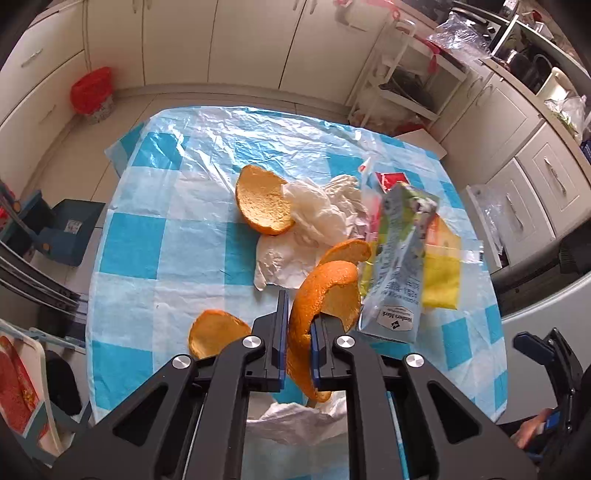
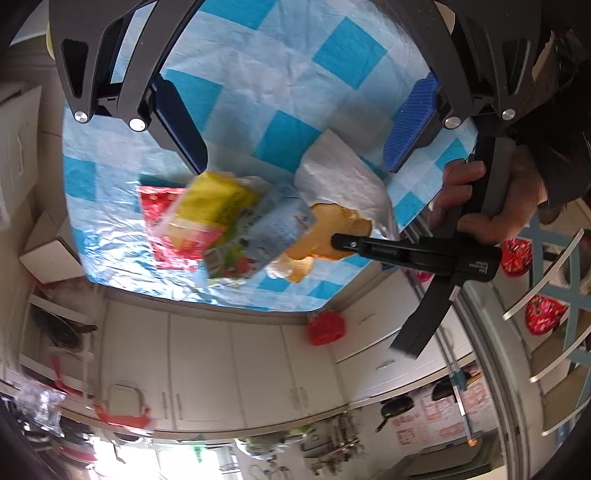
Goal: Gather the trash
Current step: 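Grasp another orange peel with the left gripper, then grasp the white tissue with the right gripper while the left gripper holds the peel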
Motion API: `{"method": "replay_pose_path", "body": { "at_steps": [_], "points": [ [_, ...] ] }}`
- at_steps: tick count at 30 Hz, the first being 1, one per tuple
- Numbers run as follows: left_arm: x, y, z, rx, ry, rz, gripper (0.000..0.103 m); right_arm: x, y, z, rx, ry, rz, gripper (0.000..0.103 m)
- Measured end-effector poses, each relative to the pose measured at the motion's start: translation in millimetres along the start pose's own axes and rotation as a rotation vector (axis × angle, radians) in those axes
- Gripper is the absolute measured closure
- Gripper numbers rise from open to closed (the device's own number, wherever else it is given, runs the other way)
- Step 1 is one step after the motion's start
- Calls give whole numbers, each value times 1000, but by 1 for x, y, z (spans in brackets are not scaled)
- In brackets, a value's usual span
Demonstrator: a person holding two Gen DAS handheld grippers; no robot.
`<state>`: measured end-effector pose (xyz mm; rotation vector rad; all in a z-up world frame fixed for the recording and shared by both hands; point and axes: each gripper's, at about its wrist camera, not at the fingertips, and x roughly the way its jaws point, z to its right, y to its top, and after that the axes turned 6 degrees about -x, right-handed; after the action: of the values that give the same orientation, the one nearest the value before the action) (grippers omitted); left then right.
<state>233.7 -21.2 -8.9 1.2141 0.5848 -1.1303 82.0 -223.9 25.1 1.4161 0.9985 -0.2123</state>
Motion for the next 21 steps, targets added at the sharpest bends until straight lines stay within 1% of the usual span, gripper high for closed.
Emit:
{"method": "replay_pose_path", "body": {
  "at_steps": [2, 4, 8, 9, 10, 11, 12, 13, 14, 16, 18, 19, 21],
  "points": [
    [-9, -7, 6, 20, -32, -6, 94, 6, 3, -20, -68, 14, 2, 11],
    [-17, -14, 11, 31, -65, -13, 94, 14, 5, -33, -105, 37, -6, 11],
    [-27, -29, 16, 20, -140, -38, 94, 31, 4, -47, -120, 83, -34, 11],
    [-27, -33, 16, 14, -152, -45, 94, 36, 2, -48, -113, 108, -46, 11],
    [-27, -34, 16, 8, -163, -51, 94, 41, 1, -50, -103, 133, -63, 14],
    [-26, -36, 14, -1, -174, -55, 94, 44, -1, -50, -94, 163, -79, 26],
    [-25, -38, 13, -6, -178, -57, 94, 48, -4, -51, -87, 199, -105, 35],
    [-24, -41, 13, -7, -169, -53, 94, 52, -8, -52, -86, 221, -141, 52],
    [-22, -43, 12, -7, -159, -51, 94, 54, -12, -54, -98, 224, -165, 60],
    [-16, -46, 8, -14, -141, -56, 94, 55, -21, -57, -135, 207, -202, 61],
    [-12, -48, 4, -20, -116, -55, 94, 56, -29, -56, -139, 218, -238, 61],
    [-10, -50, 1, -28, -113, -56, 94, 54, -32, -56, -140, 217, -242, 61],
    [-10, -51, -5, -43, -110, -55, 94, 50, -33, -56, -143, 181, -211, 42]
  ]
}}
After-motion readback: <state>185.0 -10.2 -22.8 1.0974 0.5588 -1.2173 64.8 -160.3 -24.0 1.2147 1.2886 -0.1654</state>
